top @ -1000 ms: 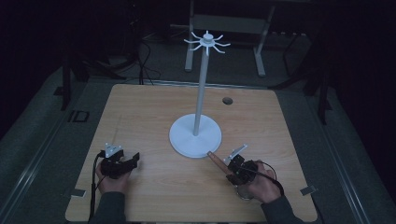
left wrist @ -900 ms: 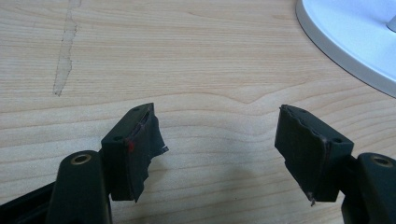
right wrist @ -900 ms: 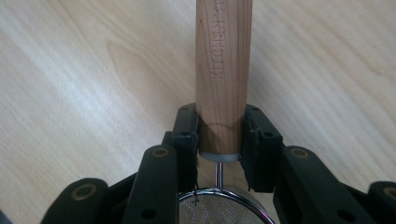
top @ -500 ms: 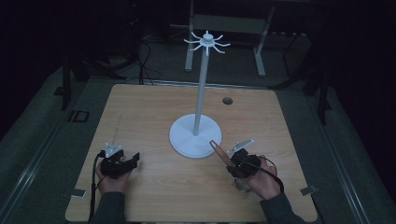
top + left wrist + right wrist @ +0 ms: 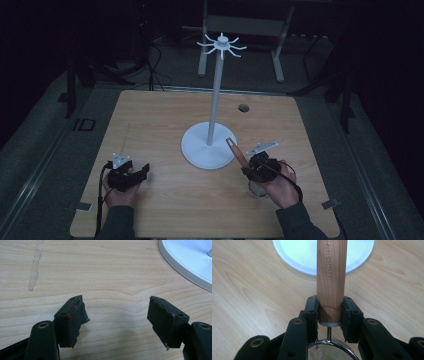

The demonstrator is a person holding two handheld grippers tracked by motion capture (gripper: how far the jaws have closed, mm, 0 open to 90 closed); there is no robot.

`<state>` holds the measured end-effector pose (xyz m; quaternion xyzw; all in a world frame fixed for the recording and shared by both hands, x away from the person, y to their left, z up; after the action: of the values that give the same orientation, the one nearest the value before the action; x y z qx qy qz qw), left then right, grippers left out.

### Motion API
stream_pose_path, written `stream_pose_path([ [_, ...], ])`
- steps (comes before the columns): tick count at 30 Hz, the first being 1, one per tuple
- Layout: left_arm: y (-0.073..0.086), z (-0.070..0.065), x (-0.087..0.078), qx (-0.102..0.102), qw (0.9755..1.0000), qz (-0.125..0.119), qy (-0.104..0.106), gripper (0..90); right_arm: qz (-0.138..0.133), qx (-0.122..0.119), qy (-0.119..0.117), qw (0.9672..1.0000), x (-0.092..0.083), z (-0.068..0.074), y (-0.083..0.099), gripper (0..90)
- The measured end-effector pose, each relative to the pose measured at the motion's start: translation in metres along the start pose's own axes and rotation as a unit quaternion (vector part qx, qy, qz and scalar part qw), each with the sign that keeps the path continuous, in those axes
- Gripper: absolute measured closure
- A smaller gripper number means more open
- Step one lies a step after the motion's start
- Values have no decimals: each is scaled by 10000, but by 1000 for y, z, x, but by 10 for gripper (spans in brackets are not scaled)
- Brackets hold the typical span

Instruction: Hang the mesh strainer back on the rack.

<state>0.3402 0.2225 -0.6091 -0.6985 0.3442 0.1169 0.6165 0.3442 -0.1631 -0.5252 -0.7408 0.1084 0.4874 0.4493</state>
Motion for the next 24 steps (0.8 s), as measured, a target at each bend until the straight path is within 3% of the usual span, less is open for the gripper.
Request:
stream_pose_path([
  [24,0,0,0,-9,10000,8,2,300,-657,364,84,9971,-11,-4,-31,695],
])
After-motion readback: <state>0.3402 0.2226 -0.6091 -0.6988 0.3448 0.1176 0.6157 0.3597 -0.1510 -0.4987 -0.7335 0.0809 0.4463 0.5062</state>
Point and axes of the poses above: each handheld gripper's, and its own axes: x roughly forward along the jaws, y roughly out of its underside, z roughly to its left, the point moved 7 cm from there along x, roughly forward along the jaws, and after that the axes turned 6 degrees about y, right-handed, at the moved point
